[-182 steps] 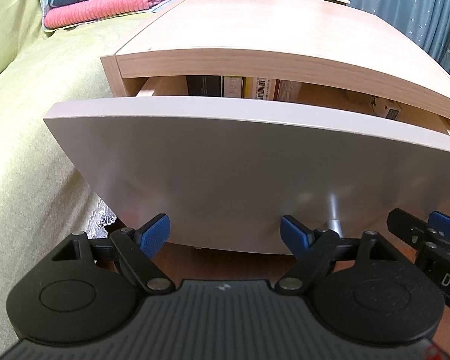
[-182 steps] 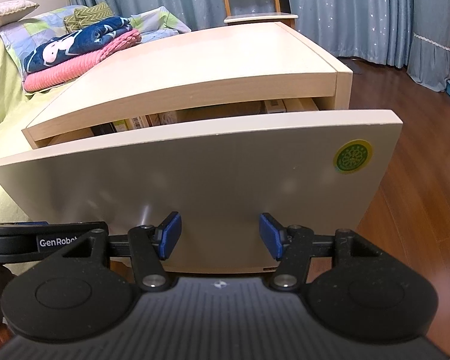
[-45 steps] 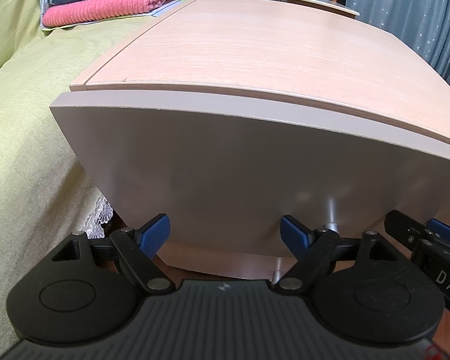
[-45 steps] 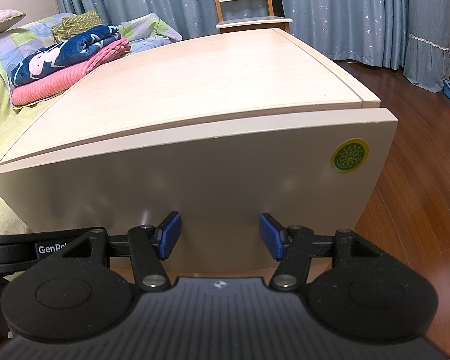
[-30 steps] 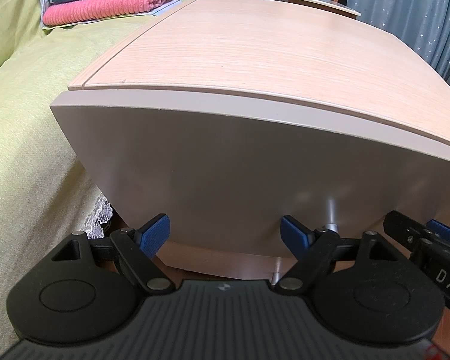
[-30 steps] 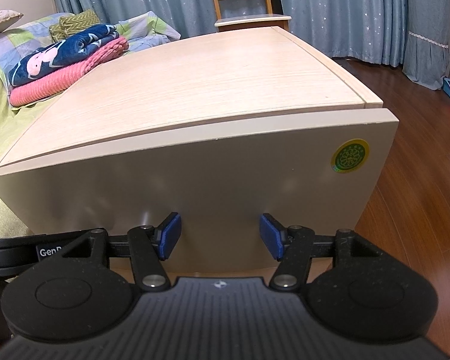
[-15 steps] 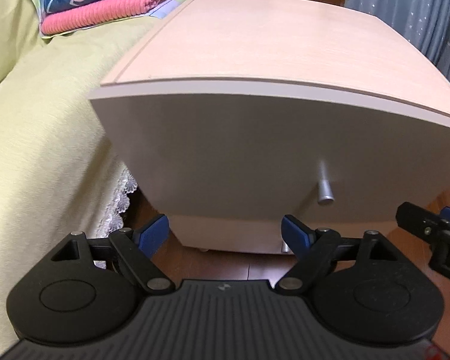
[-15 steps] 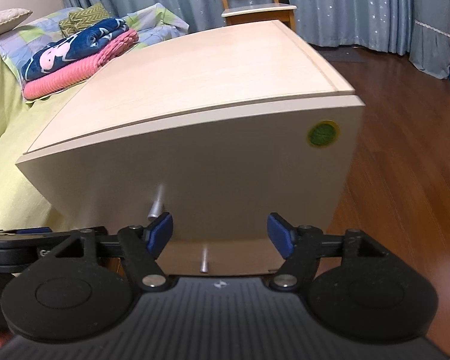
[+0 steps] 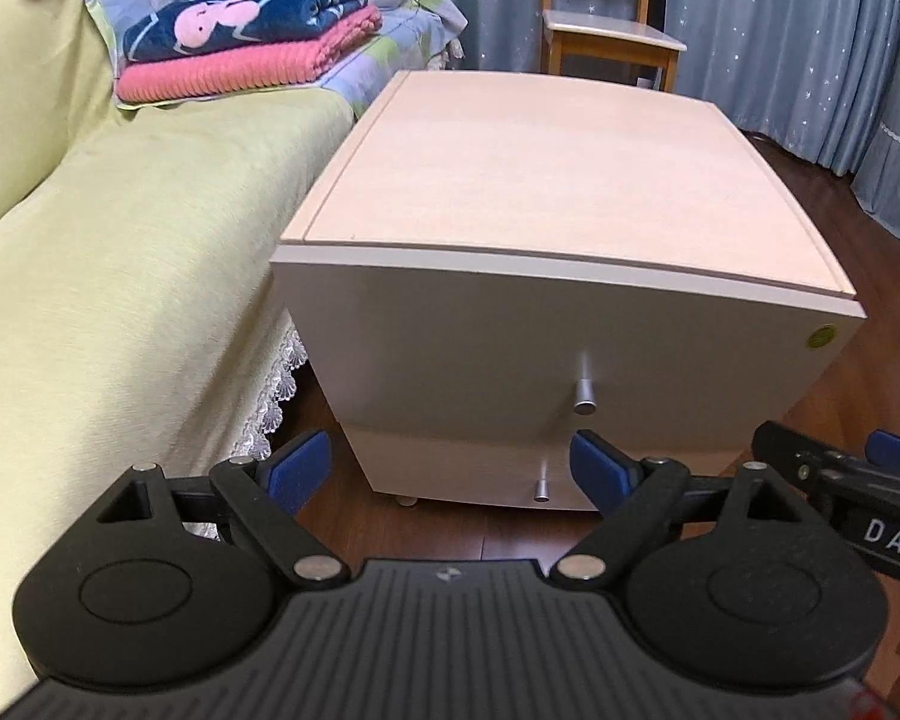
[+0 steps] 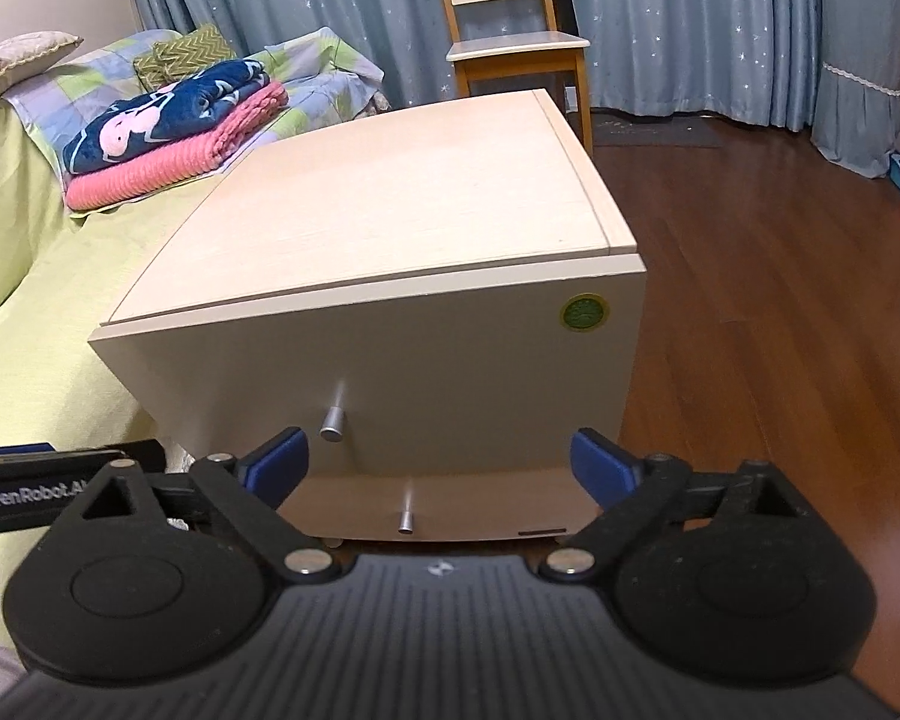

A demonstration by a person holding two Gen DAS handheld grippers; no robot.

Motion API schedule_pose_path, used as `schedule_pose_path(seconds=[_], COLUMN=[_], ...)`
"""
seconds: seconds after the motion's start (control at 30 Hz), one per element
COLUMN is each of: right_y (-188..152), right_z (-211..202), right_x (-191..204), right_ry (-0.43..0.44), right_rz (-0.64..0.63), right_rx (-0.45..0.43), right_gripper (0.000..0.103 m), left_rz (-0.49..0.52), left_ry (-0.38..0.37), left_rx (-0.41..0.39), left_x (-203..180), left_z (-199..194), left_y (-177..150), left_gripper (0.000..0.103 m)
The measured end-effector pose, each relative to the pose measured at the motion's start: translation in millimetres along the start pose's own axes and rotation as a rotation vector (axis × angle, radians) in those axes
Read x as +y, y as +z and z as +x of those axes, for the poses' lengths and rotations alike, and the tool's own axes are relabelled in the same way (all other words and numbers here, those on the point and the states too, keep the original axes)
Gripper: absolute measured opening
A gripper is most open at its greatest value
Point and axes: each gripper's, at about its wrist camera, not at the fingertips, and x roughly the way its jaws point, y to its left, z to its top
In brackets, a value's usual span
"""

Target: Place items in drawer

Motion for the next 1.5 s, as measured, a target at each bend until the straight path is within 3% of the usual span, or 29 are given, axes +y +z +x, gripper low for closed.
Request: schedule_pose_path(seconds=[0.37, 1.07, 1.27, 1.5], right_y=[-2, -6, -5, -3], right_z=[-32, -53, -53, -51], right_x=[0, -16, -4, 19], right_ry=[0.013, -0.008, 0.021, 0.063], right_rz=[-0.02, -0.012, -0.031, -0.065], right_rx=[-0.02, -0.049, -0.053, -0.06], right_gripper=[0.099, 0.102, 0.102, 0.102], left_rz=[0.0, 0.035, 0.013, -0.029], left_ry=[0.01, -0.003, 0.019, 0.097], left_rx=[-0.032, -0.053, -0.059, -0.084], left_x=[-6, -21, -11, 7], left_z=[-37, -56, -62, -67], left_y=[-9, -20, -26, -33], left_gripper=[0.089, 0.089, 0.093, 0.096])
